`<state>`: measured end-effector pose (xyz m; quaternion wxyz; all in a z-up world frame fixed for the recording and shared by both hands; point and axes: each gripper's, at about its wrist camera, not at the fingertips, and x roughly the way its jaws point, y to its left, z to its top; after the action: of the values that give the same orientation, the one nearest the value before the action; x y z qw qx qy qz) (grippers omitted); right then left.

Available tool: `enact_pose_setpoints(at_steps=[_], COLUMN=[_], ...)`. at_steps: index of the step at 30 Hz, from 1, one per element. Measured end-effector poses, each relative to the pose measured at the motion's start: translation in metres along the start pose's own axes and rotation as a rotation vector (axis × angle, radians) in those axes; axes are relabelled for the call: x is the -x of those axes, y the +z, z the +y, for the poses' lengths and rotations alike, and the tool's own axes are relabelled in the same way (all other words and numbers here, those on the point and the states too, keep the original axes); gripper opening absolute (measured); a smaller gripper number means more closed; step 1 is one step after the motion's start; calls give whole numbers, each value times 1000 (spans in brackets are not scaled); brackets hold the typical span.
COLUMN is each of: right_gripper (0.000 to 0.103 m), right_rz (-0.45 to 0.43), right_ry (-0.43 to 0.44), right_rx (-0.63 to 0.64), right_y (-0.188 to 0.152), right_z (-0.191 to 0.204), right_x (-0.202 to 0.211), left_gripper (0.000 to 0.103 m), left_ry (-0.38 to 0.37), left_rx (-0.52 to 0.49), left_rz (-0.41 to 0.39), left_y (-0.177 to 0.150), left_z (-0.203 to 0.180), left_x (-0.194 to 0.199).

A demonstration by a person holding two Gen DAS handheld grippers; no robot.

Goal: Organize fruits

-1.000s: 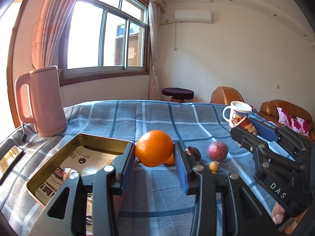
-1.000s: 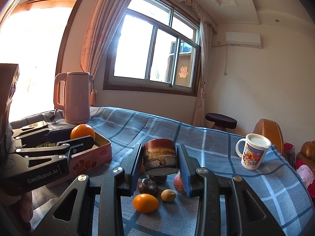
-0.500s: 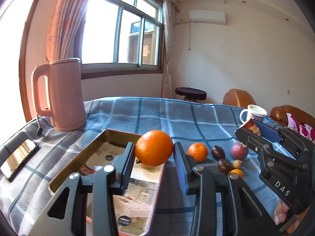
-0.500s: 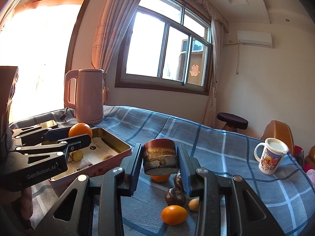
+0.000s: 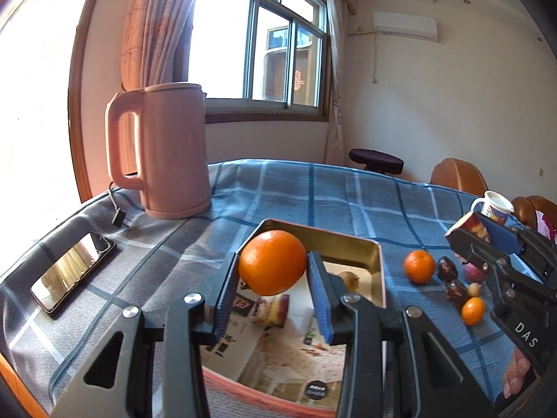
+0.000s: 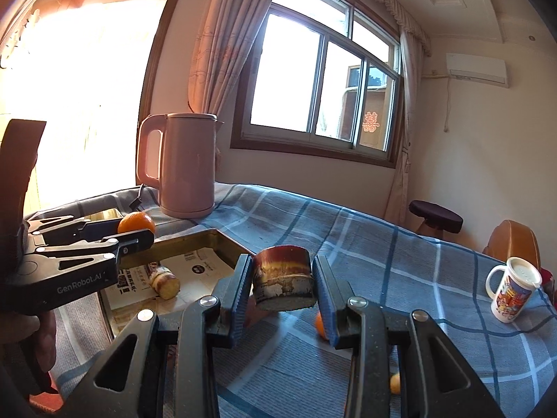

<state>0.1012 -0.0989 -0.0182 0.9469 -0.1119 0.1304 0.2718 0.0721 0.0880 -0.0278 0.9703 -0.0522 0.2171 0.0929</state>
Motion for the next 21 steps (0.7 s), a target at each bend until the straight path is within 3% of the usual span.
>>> enact_pose_setpoints(at_steps=[21], right_gripper=[37], right_rz=[86], right_ry=[118], right_rx=[34], right_y=[1], right_z=[52], right_x=[-47], left_gripper=[41], left_ry=[53], left_rx=[-8], left_rz=[93], left_y=[-8], left_z=[16], left_x=[-18])
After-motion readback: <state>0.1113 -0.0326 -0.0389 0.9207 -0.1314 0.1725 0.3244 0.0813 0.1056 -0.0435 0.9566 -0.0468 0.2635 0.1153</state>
